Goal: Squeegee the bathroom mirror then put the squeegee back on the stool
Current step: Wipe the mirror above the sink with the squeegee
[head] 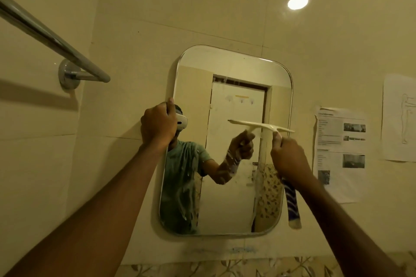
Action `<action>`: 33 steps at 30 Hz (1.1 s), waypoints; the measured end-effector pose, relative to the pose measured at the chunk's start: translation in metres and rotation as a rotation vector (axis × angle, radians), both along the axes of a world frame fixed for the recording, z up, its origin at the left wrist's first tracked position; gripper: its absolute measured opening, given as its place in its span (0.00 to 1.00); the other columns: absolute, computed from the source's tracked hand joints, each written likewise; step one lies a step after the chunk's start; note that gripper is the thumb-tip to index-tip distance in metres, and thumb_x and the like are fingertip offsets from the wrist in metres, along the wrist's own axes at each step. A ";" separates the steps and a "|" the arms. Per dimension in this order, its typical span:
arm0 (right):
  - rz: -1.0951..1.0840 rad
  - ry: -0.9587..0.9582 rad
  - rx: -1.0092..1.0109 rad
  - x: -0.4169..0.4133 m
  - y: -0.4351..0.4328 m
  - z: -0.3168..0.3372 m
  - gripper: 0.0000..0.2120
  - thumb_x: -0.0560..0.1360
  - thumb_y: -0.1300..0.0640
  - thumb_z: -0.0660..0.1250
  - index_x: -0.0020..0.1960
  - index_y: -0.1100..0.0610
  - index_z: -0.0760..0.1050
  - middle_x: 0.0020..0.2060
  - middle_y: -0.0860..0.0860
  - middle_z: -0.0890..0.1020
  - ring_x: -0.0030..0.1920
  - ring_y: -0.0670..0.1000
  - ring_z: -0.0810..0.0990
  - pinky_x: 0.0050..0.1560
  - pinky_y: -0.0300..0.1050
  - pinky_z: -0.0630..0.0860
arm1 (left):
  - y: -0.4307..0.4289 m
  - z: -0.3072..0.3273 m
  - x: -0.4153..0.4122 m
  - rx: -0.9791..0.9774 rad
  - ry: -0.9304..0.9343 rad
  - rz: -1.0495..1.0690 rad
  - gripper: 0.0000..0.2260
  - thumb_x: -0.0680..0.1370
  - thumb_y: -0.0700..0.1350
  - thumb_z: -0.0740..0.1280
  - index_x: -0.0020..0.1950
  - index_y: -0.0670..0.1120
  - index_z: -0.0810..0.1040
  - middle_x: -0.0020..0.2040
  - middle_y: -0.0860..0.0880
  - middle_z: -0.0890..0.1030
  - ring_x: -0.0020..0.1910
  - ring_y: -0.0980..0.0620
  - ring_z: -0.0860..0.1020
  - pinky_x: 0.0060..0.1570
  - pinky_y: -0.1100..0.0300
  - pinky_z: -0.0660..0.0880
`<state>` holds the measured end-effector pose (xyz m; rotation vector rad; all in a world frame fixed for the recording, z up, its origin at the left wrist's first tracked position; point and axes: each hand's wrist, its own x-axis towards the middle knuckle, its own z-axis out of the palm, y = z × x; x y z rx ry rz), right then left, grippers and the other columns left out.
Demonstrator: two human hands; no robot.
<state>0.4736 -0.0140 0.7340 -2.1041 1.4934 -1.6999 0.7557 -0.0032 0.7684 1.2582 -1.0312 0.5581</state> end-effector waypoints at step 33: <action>0.010 -0.063 -0.014 0.002 -0.005 -0.012 0.18 0.84 0.51 0.51 0.42 0.58 0.73 0.29 0.51 0.74 0.23 0.45 0.71 0.20 0.33 0.67 | 0.001 -0.022 0.001 0.060 -0.017 0.030 0.25 0.83 0.54 0.51 0.51 0.38 0.81 0.47 0.36 0.83 0.47 0.37 0.80 0.43 0.53 0.73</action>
